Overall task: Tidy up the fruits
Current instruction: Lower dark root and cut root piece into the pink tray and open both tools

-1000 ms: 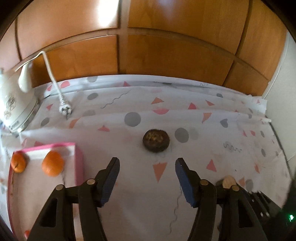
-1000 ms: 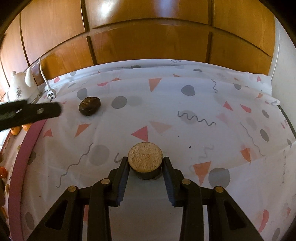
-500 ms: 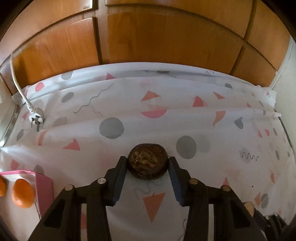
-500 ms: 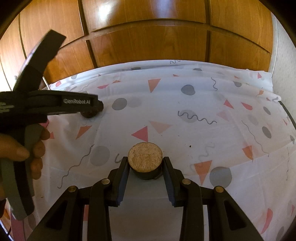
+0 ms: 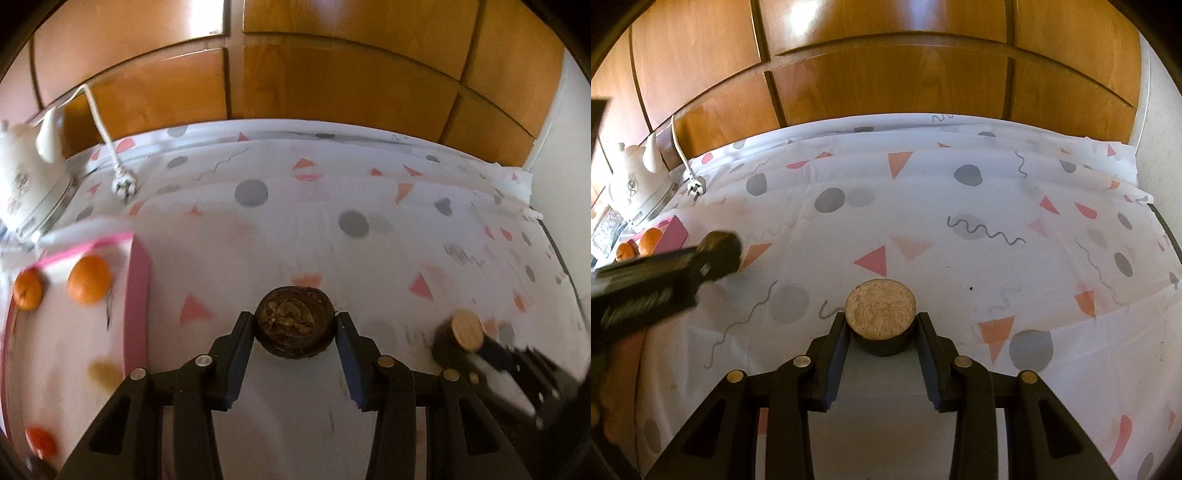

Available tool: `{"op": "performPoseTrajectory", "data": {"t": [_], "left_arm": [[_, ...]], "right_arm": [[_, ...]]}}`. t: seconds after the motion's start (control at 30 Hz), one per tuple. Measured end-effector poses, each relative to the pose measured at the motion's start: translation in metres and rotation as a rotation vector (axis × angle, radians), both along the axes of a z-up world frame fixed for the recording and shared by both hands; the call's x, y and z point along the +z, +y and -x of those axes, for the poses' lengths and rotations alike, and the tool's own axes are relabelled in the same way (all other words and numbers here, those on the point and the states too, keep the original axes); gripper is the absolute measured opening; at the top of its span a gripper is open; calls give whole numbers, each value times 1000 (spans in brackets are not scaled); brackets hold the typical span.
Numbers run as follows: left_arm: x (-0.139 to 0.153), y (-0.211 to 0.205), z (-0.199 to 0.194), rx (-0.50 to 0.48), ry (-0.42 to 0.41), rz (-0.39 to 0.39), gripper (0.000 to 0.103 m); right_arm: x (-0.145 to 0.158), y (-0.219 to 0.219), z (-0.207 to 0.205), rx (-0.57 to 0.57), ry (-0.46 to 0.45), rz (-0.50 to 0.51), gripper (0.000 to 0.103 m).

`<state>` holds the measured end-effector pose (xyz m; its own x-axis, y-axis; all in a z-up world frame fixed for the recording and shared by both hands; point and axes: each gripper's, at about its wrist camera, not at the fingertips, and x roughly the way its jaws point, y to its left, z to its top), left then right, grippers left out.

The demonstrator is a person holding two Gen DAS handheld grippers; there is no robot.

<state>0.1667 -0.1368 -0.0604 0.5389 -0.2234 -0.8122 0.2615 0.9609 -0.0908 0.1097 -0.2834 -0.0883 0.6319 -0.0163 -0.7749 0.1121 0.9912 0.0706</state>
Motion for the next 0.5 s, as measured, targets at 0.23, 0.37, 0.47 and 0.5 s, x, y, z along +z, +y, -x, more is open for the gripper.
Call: {"op": "performPoseTrajectory", "data": {"t": [0.23,0.37,0.47,0.5], "left_arm": [[-10,6,56,1,13,31,45],[-18,10,86,-17,-49,29,45],[-23,8,91,-38,-94,16,46],[-24,8,90,-39,-96,16,46]], "right_arm": [[2,-5,33,5,6,-5,36],[1,-8,54,2,-7,5,36],[-2,-7,65,2,-32,28,36],[-2,-7,67,2,-38,32,36]]}}
